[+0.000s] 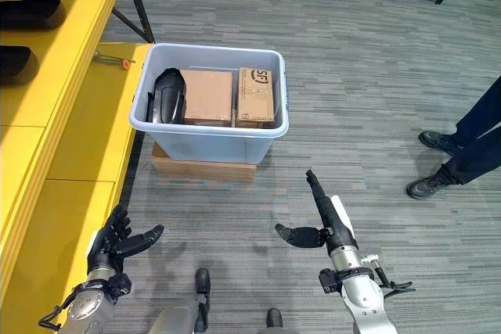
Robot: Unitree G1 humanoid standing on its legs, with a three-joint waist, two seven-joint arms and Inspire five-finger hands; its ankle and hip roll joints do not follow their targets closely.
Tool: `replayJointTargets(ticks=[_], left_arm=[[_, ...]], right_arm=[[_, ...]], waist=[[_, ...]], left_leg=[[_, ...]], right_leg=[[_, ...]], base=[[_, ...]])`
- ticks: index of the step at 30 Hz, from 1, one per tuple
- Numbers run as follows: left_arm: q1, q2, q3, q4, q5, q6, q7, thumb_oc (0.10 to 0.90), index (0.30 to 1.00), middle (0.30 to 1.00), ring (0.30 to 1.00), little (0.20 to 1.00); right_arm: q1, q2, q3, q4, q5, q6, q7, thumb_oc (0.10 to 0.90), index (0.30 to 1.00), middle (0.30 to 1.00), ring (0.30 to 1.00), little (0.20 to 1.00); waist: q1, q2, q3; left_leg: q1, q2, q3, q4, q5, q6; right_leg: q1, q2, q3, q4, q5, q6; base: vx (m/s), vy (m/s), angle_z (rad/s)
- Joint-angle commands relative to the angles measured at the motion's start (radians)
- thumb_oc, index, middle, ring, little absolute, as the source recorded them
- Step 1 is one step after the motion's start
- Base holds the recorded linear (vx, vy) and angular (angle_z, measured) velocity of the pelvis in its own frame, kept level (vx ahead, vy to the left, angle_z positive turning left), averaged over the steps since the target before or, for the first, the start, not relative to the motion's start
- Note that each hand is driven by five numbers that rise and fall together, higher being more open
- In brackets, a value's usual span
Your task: Move parts from the plastic box to the shelf.
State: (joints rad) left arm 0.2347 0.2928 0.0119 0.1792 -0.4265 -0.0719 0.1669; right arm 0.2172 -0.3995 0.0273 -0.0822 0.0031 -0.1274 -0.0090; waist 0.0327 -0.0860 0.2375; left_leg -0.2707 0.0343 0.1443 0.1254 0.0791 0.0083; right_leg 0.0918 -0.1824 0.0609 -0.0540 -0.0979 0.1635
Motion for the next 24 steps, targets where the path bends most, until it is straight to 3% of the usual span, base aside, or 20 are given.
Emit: replayJointTargets(ticks=[1,4,6,7,8,9,12,13,15,16,17,18,21,24], left_arm=[[0.008,0.044,0.027,-0.076,0.013,-0.075,-0.004,0.9,1.0,1.0,1.0,1.0],[-0.01,0.052,0.02,-0.072,0.011,-0.071,-0.004,0.9,1.0,1.0,1.0,1.0],[-0.029,0.06,0.011,-0.057,0.016,-0.066,-0.007,0.9,1.0,1.0,1.0,1.0],[-0.029,0.06,0.011,-0.057,0.016,-0.066,-0.007,0.9,1.0,1.0,1.0,1.0],[-0.038,0.065,-0.002,-0.045,0.028,-0.063,-0.01,0.9,1.0,1.0,1.0,1.0],[-0.042,0.066,-0.005,-0.044,0.031,-0.061,-0.013,0.9,1.0,1.0,1.0,1.0],[-0.038,0.065,-0.013,-0.051,0.043,-0.056,-0.016,0.9,1.0,1.0,1.0,1.0],[-0.032,0.06,-0.014,-0.054,0.045,-0.054,-0.022,0.9,1.0,1.0,1.0,1.0],[-0.027,0.05,-0.016,-0.049,0.043,-0.053,-0.036,0.9,1.0,1.0,1.0,1.0],[-0.023,0.047,-0.015,-0.049,0.04,-0.054,-0.04,0.9,1.0,1.0,1.0,1.0],[-0.011,0.038,-0.01,-0.052,0.041,-0.058,-0.049,0.9,1.0,1.0,1.0,1.0],[-0.01,0.038,-0.011,-0.052,0.041,-0.057,-0.049,0.9,1.0,1.0,1.0,1.0],[0.009,0.038,-0.002,-0.055,0.052,-0.059,-0.062,0.9,1.0,1.0,1.0,1.0],[0.019,0.031,0.003,-0.05,0.063,-0.06,-0.068,0.9,1.0,1.0,1.0,1.0]], right_arm=[[-0.042,-0.033,-0.04,-0.069,0.014,-0.085,-0.023,0.9,1.0,1.0,1.0,1.0],[-0.074,-0.031,-0.022,-0.066,0.02,-0.085,-0.023,0.9,1.0,1.0,1.0,1.0],[-0.098,-0.021,-0.004,-0.061,0.014,-0.086,-0.022,0.9,1.0,1.0,1.0,1.0],[-0.099,-0.021,-0.004,-0.061,0.014,-0.087,-0.022,0.9,1.0,1.0,1.0,1.0],[-0.102,-0.019,0.0,-0.063,-0.002,-0.086,-0.016,0.9,1.0,1.0,1.0,1.0],[-0.101,-0.016,0.001,-0.065,-0.005,-0.086,-0.014,0.9,1.0,1.0,1.0,1.0],[-0.099,-0.008,0.012,-0.065,-0.008,-0.087,-0.014,0.9,1.0,1.0,1.0,1.0],[-0.095,-0.002,0.013,-0.06,-0.008,-0.086,-0.015,0.9,1.0,1.0,1.0,1.0],[-0.084,-0.002,0.007,-0.056,-0.01,-0.086,-0.012,0.9,1.0,1.0,1.0,1.0],[-0.074,0.0,0.003,-0.059,-0.004,-0.086,-0.011,0.9,1.0,1.0,1.0,1.0],[-0.058,0.001,-0.005,-0.064,0.005,-0.087,-0.009,0.9,1.0,1.0,1.0,1.0],[-0.057,0.001,-0.005,-0.065,0.005,-0.086,-0.009,0.9,1.0,1.0,1.0,1.0],[-0.033,-0.005,-0.016,-0.077,-0.001,-0.087,-0.001,0.9,1.0,1.0,1.0,1.0],[-0.022,-0.007,-0.026,-0.084,-0.009,-0.087,0.005,0.9,1.0,1.0,1.0,1.0]], waist=[[-0.006,-0.025,-0.081],[0.005,-0.033,-0.083],[0.013,-0.033,-0.081],[0.014,-0.032,-0.082],[-0.004,-0.013,-0.076],[-0.015,0.006,-0.068],[-0.047,0.064,-0.027],[-0.052,0.075,-0.023],[-0.077,0.085,-0.011],[-0.083,0.081,-0.008],[-0.091,0.071,-0.009],[-0.093,0.075,-0.006],[-0.099,0.066,-0.005],[-0.098,0.059,-0.006]], left_leg=[[-0.119,0.073,-0.049,0.039,0.043,-0.054],[-0.123,0.067,-0.054,0.064,0.013,-0.034],[-0.07,0.037,-0.057,0.053,-0.03,-0.001],[-0.072,0.04,-0.057,0.05,-0.027,-0.002],[-0.001,0.012,-0.072,0.013,-0.043,0.02],[0.036,0.011,-0.079,-0.009,-0.042,0.026],[0.153,0.003,-0.068,-0.082,-0.043,0.05],[0.184,-0.002,-0.063,-0.101,-0.047,0.054],[0.241,-0.02,-0.077,-0.132,-0.044,0.05],[0.259,-0.028,-0.078,-0.135,-0.049,0.048],[0.294,-0.05,-0.071,-0.142,-0.075,0.04],[0.299,-0.047,-0.074,-0.143,-0.077,0.04],[0.352,-0.052,-0.07,-0.147,-0.119,0.023],[0.394,-0.052,-0.073,-0.137,-0.161,0.01]], right_leg=[[0.06,0.036,-0.009,0.031,0.015,-0.021],[0.05,0.029,-0.006,0.057,0.029,-0.014],[0.005,0.027,0.003,0.206,0.101,0.011],[0.0,0.029,0.005,0.206,0.103,0.01],[-0.059,0.059,0.031,0.372,0.189,0.018],[-0.107,0.079,0.035,0.456,0.214,0.015],[-0.236,0.112,-0.015,0.684,0.204,-0.021],[-0.271,0.106,-0.045,0.702,0.19,-0.029],[-0.347,0.166,-0.054,0.641,0.123,-0.046],[-0.344,0.163,-0.069,0.578,0.116,-0.05],[-0.348,0.137,-0.097,0.372,0.13,-0.045],[-0.335,0.139,-0.101,0.359,0.134,-0.045],[-0.32,0.082,-0.121,0.113,0.215,-0.008],[-0.321,0.031,-0.162,0.014,0.277,0.022]], base=[[0.07,0.071,-0.01],[0.07,0.11,0.01],[0.07,0.16,0.0],[0.1,0.221,0.0],[0.11,0.236,0.07],[0.15,0.351,0.05],[0.12,0.293,0.49],[0.18,0.215,0.14],[0.21,0.129,-0.32],[0.3,0.036,-0.04],[0.24,0.011,0.3],[0.26,-0.021,0.45],[0.23,-0.059,0.19],[0.27,-0.09,0.04]])
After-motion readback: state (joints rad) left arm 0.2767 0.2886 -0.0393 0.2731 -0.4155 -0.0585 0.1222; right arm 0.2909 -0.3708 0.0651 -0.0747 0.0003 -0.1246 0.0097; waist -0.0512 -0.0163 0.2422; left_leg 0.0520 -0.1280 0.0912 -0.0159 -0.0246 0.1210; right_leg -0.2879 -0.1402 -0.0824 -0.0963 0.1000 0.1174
